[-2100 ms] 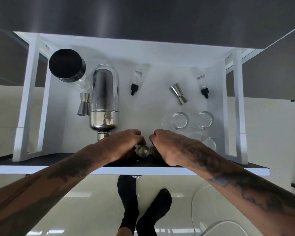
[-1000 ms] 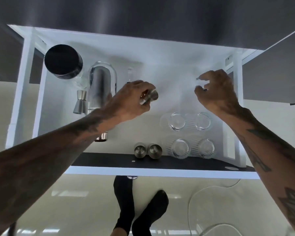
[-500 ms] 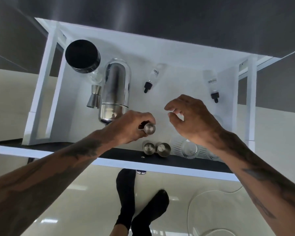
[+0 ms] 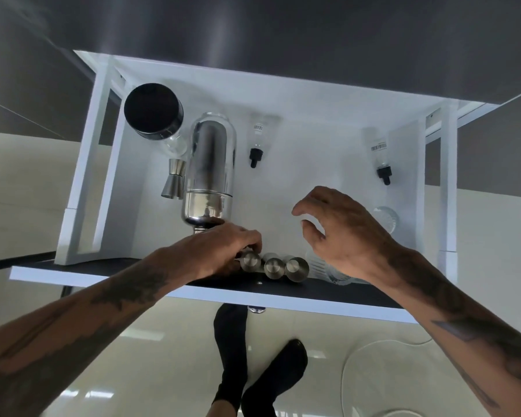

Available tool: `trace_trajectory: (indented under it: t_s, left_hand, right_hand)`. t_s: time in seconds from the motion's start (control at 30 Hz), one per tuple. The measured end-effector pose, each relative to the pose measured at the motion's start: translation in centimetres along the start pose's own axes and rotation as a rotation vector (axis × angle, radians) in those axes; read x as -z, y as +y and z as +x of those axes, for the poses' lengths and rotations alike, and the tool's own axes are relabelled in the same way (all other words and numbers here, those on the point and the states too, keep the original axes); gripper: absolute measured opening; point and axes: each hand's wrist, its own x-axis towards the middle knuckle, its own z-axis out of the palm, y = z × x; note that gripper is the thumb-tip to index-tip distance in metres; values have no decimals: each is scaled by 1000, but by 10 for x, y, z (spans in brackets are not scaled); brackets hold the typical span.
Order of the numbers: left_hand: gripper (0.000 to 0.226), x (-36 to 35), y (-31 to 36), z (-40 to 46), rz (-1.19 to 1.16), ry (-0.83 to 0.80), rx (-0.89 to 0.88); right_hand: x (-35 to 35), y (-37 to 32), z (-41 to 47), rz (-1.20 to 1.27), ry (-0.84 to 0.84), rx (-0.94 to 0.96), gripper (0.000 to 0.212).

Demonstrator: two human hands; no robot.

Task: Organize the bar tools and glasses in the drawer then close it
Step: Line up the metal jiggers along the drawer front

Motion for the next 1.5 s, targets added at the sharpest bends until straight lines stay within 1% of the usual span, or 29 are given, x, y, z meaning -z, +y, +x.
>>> trace_trajectory:
  t_s: [0.1,0.2,0.23,0.27,0.3,0.33,0.37,0.4,0.43,0.47,0.53,0.6,0.67,0.73,0.8,0.83,0.9,0.97,1.0,1.03,1.07,1.1,1.13,1.17,1.23,1.27,1.37,1.43,1.5]
  left_hand:
    - [46,2,5,0,-35,-35,5]
    - [57,7,8,-6,-32,-95,60]
    - [59,12,8,-11,-50,-93,81]
    - [57,20,9,-18,-76,-43,87]
    - [50,29,9,-24,-93,87,79]
    - [40,38,8,-29,-72,284,79]
    - [32,45,5,-31,-9,486,104]
    - [31,50,3,-31,66,643,169]
    - [39,54,0,-27,116,725,266]
    - [50,56,-3,-22,128,739,378]
    - [77,57,-5,-9,80,675,556]
    - [97,57,-7,2,-17,620,636]
    - [100,54,-8,9,-100,614,636]
    - [93,50,-6,11,-130,626,610]
    - [87,48,-6,11,-113,631,588]
    - [84,48,-6,10,-112,623,582]
    - [84,50,-5,6,-112,602,574]
    - [85,51,-2,-1,-19,635,531]
    - [81,50,2,-7,69,681,448]
    - [71,49,7,-13,148,736,301]
    - [59,48,12,-19,207,767,109]
    - [48,45,15,-25,258,742,-81]
    - [40,40,16,-30,304,662,-232]
    - [39,34,17,-34,343,541,-319]
    - [50,24,16,-35,375,284,-329]
    - [56,22,14,-32,382,207,-307]
    - [63,22,9,-19,388,144,-294]
    - [56,21,8,-12,382,124,-322]
    - [48,17,8,-8,370,88,-342]
  right_hand:
    - [-3,-5,-4,-63,-32,57,23]
    - [-6,-9,-8,-84,-23,100,20]
    - [-7,-10,-9,-88,-25,101,20]
    - [-7,-10,-9,-86,-27,98,19]
    - [-7,-10,-9,-72,-16,97,19]
    - [-6,-9,-9,-51,9,95,18]
    - [-5,-9,-9,-30,44,89,17]
    - [-4,-9,-8,-13,78,78,17]
    - [-2,-10,-6,0,97,58,17]
    - [1,-10,-4,8,101,30,17]
    - [5,-12,2,5,79,-12,20]
    - [7,-15,6,-5,15,-20,25]
    - [5,-22,6,24,-121,-9,32]
    - [-1,-34,5,59,-310,-5,39]
    - [-11,-43,5,13,-416,0,41]
    - [-16,-46,4,-28,-410,17,39]
    - [-19,-49,0,-66,-326,28,34]
    - [-14,-48,-5,-66,-226,-15,34]
    - [-12,-44,-8,-71,-191,-36,33]
    - [-9,-40,-11,-81,-172,-44,32]
    - [-6,-34,-15,-92,-168,-33,31]
    - [-4,-29,-19,-109,-182,-5,33]
    - [-2,-23,-22,-145,-211,41,36]
    - [-2,-17,-24,-211,-241,105,40]
    - [0,-6,-26,-373,-293,235,48]
    - [0,-3,-25,-432,-321,274,50]
    - [-1,1,-20,-514,-328,356,53]
    - [-7,0,-16,-523,-301,422,50]
    - [-14,0,-13,-503,-285,482,40]
